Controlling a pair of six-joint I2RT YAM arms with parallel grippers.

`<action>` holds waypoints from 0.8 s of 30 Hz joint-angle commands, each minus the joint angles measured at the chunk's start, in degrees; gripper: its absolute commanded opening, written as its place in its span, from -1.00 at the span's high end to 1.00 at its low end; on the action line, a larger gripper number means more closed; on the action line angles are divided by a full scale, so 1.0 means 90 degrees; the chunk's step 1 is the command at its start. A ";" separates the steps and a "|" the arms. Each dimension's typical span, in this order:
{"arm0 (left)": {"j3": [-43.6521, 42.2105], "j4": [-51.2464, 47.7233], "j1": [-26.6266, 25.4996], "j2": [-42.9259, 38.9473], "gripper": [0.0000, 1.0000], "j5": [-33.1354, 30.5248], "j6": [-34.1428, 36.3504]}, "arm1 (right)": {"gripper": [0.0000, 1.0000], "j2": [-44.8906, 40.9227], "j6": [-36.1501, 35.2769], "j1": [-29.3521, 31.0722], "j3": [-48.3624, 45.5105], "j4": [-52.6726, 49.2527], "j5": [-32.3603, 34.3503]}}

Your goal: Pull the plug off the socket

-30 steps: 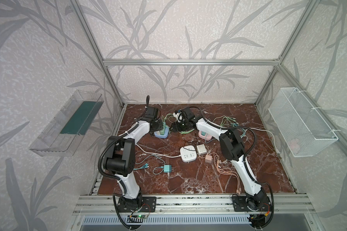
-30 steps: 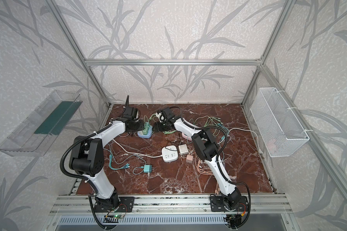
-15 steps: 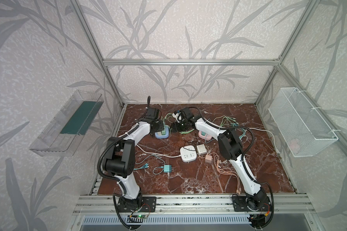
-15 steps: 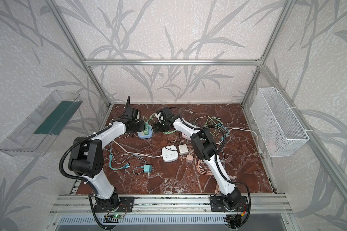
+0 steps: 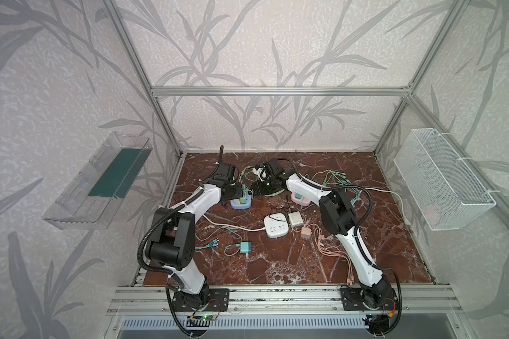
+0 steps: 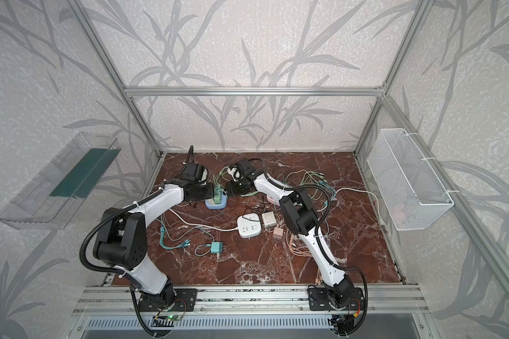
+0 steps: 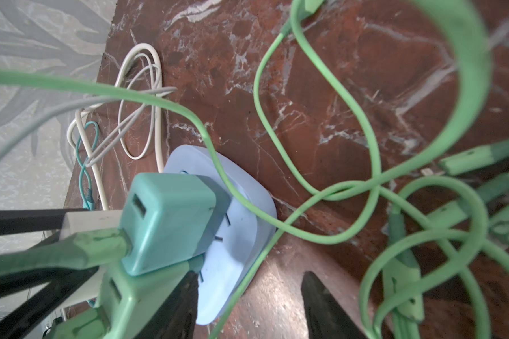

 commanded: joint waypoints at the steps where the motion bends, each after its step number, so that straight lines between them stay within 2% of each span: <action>1: -0.0146 -0.0320 -0.0097 -0.0173 0.46 0.0172 0.0103 | -0.11 -0.0079 -0.0080 0.0043 -0.0132 -0.0046 -0.0205; 13: -0.0174 -0.0459 -0.0277 -0.0215 0.46 0.0166 0.0209 | -0.08 -0.0097 -0.0255 0.0115 -0.0332 0.0010 -0.0324; 24: -0.0137 -0.0358 -0.0297 -0.0416 0.47 0.0283 0.0161 | 0.06 0.0177 -0.0680 0.0171 0.0031 -0.0959 -0.0057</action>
